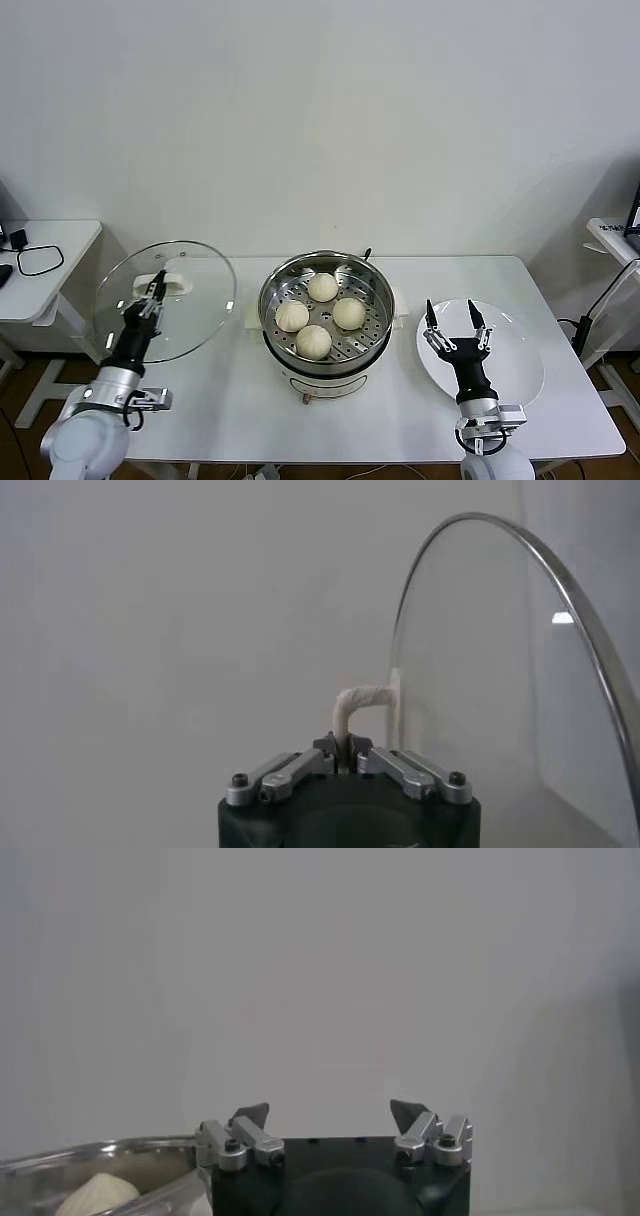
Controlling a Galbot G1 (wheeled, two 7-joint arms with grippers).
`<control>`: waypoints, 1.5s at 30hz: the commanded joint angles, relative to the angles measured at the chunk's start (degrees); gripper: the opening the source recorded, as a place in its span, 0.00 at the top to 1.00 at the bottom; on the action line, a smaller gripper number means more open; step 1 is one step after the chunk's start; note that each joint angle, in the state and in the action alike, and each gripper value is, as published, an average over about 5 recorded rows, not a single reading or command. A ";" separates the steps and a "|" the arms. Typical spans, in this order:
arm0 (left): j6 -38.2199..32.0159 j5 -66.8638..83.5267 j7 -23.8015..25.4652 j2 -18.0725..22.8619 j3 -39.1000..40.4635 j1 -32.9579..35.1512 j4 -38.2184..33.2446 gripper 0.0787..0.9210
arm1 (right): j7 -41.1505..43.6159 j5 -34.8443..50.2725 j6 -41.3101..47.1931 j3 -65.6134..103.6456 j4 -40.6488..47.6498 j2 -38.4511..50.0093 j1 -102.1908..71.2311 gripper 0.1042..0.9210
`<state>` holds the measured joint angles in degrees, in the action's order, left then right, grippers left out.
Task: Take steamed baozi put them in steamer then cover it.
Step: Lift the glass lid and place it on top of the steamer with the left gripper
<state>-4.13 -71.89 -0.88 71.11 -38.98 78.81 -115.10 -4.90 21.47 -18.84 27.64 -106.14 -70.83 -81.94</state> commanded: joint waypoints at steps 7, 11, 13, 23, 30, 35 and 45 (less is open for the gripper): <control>23.98 -6.63 15.95 -2.18 32.00 -8.20 -13.76 0.87 | 0.15 -0.72 -0.37 0.42 0.96 -0.74 0.34 0.12; 27.63 -9.28 17.51 0.30 37.08 -12.24 -11.70 0.87 | 0.19 -1.19 -0.70 0.70 1.58 -1.25 0.22 0.12; 28.64 -10.40 17.84 1.83 39.11 -13.80 -9.86 0.87 | 0.21 -1.32 -0.75 0.84 1.77 -1.37 0.18 0.12; 30.72 -17.52 17.64 9.23 44.95 -16.79 -0.88 0.87 | 0.20 -1.59 -0.42 1.25 2.30 -1.05 0.47 0.12; 30.55 -21.42 16.86 13.31 44.71 -17.29 3.68 0.87 | 0.29 -1.70 -0.59 1.38 2.83 -0.88 0.60 0.12; 30.43 -22.65 16.10 14.80 43.98 -17.41 5.87 0.87 | 0.37 -1.77 -0.62 1.32 3.02 -0.84 0.83 0.12; 30.98 -23.02 15.42 16.60 43.23 -16.76 6.79 0.87 | 0.42 -2.03 -0.54 1.09 3.33 -0.92 1.21 0.12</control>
<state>25.88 -92.58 15.08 84.77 3.05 62.49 -111.18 -4.49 19.53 -19.45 28.72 -102.85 -71.74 -80.75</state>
